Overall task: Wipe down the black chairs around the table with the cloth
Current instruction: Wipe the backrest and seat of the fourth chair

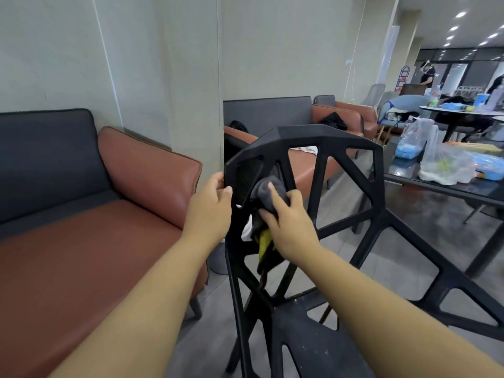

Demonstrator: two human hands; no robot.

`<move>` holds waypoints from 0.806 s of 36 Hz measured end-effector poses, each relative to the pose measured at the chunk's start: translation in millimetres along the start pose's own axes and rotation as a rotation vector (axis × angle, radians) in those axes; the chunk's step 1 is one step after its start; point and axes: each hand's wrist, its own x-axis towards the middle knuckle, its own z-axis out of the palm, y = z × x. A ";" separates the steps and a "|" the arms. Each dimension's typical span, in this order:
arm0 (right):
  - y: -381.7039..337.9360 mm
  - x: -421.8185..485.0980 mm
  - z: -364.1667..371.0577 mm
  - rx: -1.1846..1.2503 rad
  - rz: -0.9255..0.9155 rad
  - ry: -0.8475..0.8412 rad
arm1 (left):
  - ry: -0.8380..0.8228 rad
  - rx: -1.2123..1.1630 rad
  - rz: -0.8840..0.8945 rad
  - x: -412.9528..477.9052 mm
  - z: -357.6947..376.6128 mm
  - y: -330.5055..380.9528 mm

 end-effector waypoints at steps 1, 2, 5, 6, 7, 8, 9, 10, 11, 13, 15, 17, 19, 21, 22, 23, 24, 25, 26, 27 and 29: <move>-1.9 2.0 1.1 0.007 0.024 -0.024 | 0.012 0.019 0.000 -3.0 3.3 -1.9; -3.9 -0.5 4.3 0.033 0.027 -0.048 | 0.020 0.036 -0.002 -6.2 6.2 -4.4; 1.2 -30.5 23.2 0.048 -0.031 -0.163 | 0.030 0.076 -0.025 -11.6 16.5 -17.3; 5.4 -42.9 29.1 0.038 -0.065 -0.187 | 0.037 0.082 -0.028 -12.7 20.4 -21.3; 8.9 -51.8 32.1 0.033 -0.082 -0.199 | 0.044 0.090 -0.031 -13.8 24.3 -24.7; 12.2 -55.3 33.2 0.024 -0.096 -0.202 | 0.057 0.100 -0.028 -14.9 28.6 -27.4; 15.1 -53.8 32.8 0.003 -0.120 -0.193 | 0.079 0.108 -0.023 -15.9 33.6 -29.5; 17.2 -49.9 31.7 -0.029 -0.158 -0.176 | 0.100 0.106 -0.016 -17.4 38.8 -30.1; 18.7 -45.3 29.4 -0.062 -0.202 -0.160 | 0.117 0.099 -0.014 -19.9 44.6 -30.6; 25.4 -36.6 23.3 -0.126 -0.245 -0.136 | 0.148 0.082 -0.022 -28.6 56.3 -30.9; 39.1 -30.8 17.7 -0.150 -0.203 -0.072 | 0.185 0.121 -0.012 -37.8 66.8 -34.4; 56.5 -26.0 13.2 -0.132 -0.104 -0.033 | 0.249 0.256 0.066 -42.0 73.6 -39.9; 72.9 -26.7 14.9 -0.143 -0.054 -0.075 | 0.305 0.413 0.174 -40.5 77.1 -46.5; 82.6 -35.6 24.3 -0.136 -0.039 -0.154 | 0.339 0.529 0.242 -38.3 80.8 -52.2; 83.9 -40.8 29.4 -0.100 -0.025 -0.163 | 0.348 0.577 0.263 -37.7 82.6 -54.2; 84.0 -45.5 33.9 -0.057 -0.011 -0.166 | 0.353 0.635 0.276 -37.7 84.5 -55.7; 83.6 -49.5 37.6 -0.022 -0.011 -0.162 | 0.359 0.710 0.284 -38.6 86.3 -55.8; 85.1 -51.9 40.5 -0.012 -0.032 -0.146 | 0.369 0.801 0.296 -39.8 88.3 -56.3; 88.9 -52.3 41.4 -0.029 -0.070 -0.130 | 0.371 0.898 0.312 -41.1 89.6 -56.7; 94.8 -51.0 40.3 -0.061 -0.113 -0.120 | 0.373 0.987 0.335 -42.1 90.0 -56.2; 109.5 -46.1 33.9 -0.119 -0.165 -0.095 | 0.347 1.094 0.433 -42.6 90.7 -56.4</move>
